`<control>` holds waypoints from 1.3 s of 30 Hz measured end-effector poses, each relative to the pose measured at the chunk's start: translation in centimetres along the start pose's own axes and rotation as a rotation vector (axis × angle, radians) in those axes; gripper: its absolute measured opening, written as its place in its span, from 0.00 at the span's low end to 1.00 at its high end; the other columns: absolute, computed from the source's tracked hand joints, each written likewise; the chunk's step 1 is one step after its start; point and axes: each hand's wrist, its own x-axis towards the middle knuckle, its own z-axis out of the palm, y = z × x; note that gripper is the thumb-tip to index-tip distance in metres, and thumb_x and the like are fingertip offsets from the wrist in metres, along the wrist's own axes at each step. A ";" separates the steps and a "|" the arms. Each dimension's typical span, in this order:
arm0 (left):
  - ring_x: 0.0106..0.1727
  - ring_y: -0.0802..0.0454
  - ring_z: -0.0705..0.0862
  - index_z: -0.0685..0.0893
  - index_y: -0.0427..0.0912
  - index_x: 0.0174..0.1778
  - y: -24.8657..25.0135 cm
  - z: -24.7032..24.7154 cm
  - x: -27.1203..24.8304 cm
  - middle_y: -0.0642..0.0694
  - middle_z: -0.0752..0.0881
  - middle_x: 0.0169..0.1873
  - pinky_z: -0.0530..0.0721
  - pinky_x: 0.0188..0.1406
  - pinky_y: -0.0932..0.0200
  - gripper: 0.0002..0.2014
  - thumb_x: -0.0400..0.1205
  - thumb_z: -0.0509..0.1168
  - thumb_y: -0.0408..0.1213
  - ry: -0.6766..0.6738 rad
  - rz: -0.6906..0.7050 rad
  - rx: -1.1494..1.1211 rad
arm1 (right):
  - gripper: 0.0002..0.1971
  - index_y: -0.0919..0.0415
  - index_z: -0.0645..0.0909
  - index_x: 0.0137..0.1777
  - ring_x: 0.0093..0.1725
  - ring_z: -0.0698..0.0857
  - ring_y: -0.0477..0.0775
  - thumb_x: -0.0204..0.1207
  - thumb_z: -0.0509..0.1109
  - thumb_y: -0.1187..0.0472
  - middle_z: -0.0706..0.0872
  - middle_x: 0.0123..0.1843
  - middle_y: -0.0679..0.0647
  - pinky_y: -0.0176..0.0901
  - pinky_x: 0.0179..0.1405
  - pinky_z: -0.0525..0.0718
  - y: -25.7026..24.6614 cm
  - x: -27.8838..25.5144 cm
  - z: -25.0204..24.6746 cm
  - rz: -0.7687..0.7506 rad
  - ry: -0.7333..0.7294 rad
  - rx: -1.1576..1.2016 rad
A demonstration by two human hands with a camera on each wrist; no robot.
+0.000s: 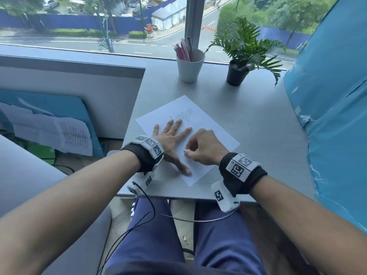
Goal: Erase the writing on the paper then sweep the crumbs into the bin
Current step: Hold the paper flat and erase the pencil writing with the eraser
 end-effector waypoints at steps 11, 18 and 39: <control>0.81 0.51 0.21 0.30 0.68 0.83 0.3 -0.2 -0.2 0.54 0.23 0.82 0.24 0.77 0.31 0.79 0.41 0.70 0.84 -0.007 -0.026 -0.007 | 0.08 0.62 0.92 0.38 0.41 0.89 0.51 0.68 0.75 0.58 0.92 0.38 0.54 0.40 0.45 0.86 0.5 0.7 -0.9 0.039 0.024 -0.022; 0.81 0.49 0.21 0.29 0.66 0.83 0.4 -0.1 -0.1 0.52 0.23 0.82 0.26 0.77 0.29 0.78 0.43 0.71 0.83 -0.001 -0.027 0.011 | 0.08 0.64 0.89 0.33 0.34 0.87 0.52 0.68 0.74 0.59 0.90 0.32 0.56 0.43 0.36 0.86 -1.0 -1.0 0.6 -0.065 -0.085 -0.027; 0.82 0.49 0.21 0.30 0.66 0.83 0.7 -0.1 -0.4 0.52 0.23 0.82 0.26 0.78 0.29 0.78 0.45 0.71 0.83 -0.005 -0.037 -0.010 | 0.07 0.64 0.91 0.35 0.40 0.89 0.54 0.65 0.77 0.59 0.92 0.35 0.56 0.42 0.42 0.86 0.8 1.6 -1.4 0.078 0.005 0.003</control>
